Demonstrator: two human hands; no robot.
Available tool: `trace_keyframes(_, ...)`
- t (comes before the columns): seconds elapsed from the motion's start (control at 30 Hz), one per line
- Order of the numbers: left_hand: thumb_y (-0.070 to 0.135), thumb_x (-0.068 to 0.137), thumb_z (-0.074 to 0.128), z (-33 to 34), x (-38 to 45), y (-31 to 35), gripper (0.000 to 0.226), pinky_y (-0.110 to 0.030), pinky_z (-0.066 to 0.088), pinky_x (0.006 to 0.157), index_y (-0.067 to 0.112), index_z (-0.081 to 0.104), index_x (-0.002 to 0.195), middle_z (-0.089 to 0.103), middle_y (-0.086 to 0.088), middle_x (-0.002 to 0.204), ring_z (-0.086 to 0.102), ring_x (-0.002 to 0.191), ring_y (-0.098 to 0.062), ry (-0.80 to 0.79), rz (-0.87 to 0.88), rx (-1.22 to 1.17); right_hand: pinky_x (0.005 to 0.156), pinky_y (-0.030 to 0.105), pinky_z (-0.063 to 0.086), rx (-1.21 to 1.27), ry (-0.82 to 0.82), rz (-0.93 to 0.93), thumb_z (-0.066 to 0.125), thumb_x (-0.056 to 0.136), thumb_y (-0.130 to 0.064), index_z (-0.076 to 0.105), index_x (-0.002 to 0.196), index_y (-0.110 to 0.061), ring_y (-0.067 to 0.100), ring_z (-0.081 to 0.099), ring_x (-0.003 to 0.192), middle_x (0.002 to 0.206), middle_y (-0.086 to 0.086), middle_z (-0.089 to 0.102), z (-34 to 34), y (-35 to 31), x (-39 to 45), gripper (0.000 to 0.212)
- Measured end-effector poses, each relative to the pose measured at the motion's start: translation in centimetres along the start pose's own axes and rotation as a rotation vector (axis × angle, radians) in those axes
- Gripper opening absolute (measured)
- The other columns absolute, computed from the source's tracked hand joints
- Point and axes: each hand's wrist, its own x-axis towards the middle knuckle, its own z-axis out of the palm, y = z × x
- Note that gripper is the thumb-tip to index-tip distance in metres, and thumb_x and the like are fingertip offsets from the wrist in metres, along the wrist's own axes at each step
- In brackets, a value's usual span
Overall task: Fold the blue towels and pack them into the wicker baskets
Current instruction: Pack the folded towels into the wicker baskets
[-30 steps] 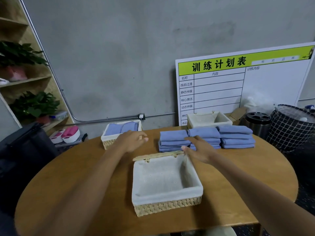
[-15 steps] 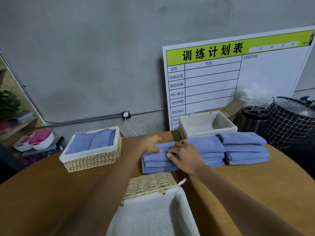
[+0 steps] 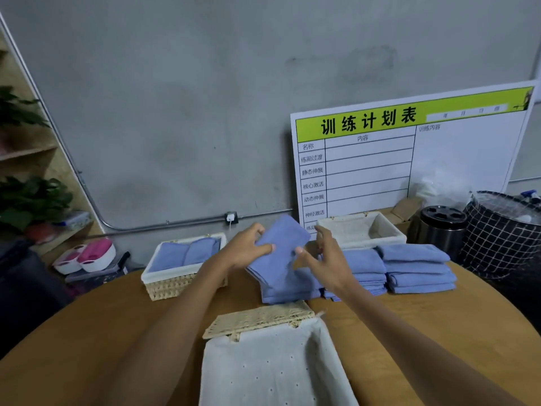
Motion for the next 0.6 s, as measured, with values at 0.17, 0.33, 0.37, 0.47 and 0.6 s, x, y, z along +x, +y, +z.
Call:
trace_keyframes(0.17,0.058,0.081,0.068,-0.9,-7.1,0.6,0.055,-0.052,0.053,0.093,0.017,0.051,0.112,0.066,-0.007,0.113,0.068,0.101,-0.023,0.078,-0.102,-0.317,0.077,0.024,0.058,0.490,-0.207,0.202,0.071,0.086,-0.047,0.020,0.153,-0.029,0.015,0.065,0.111,0.138,0.003,0.057,1.9,-5.5,-3.9,0.086)
trace_keyframes(0.33,0.048,0.079,0.077,0.4,-15.5,-0.1,0.055,-0.048,0.055,0.095,0.018,0.048,0.114,0.066,-0.007,0.116,0.068,0.105,-0.019,0.083,-0.214,-0.507,0.078,0.035,0.058,0.500,-0.259,0.300,0.077,0.086,-0.027,0.023,0.152,-0.031,0.023,0.067,0.107,0.132,0.008,0.061,4.2,-7.1,-8.8,0.085)
trace_keyframes(0.37,0.051,0.078,0.076,0.4,-17.1,-0.4,0.060,-0.044,0.058,0.088,0.020,0.046,0.120,0.068,-0.005,0.112,0.070,0.100,-0.018,0.069,-0.243,-0.510,0.077,0.035,0.058,0.480,-0.278,0.315,0.077,0.086,-0.025,0.022,0.153,-0.032,0.023,0.067,0.106,0.130,0.008,0.061,4.5,-7.0,-9.9,0.086)
trace_keyframes(0.47,0.043,0.089,0.073,0.1,-21.1,-1.4,0.057,-0.041,0.059,0.069,0.040,0.038,0.133,0.071,-0.003,0.090,0.067,0.071,-0.016,0.011,-0.294,-0.575,0.066,0.030,0.057,0.462,-0.371,0.353,0.074,0.089,-0.022,0.019,0.153,-0.037,0.023,0.069,0.100,0.125,0.009,0.065,4.9,-6.7,-12.6,0.086)
trace_keyframes(0.6,0.029,0.089,0.076,0.5,-24.0,-2.2,0.073,-0.039,0.061,0.068,0.048,0.029,0.141,0.070,-0.011,0.113,0.074,0.084,-0.020,-0.093,-0.276,-0.502,0.070,0.038,0.059,0.426,-0.548,0.378,0.072,0.091,-0.019,0.014,0.156,-0.038,0.026,0.071,0.099,0.128,0.012,0.064,5.1,-6.0,-15.1,0.089)
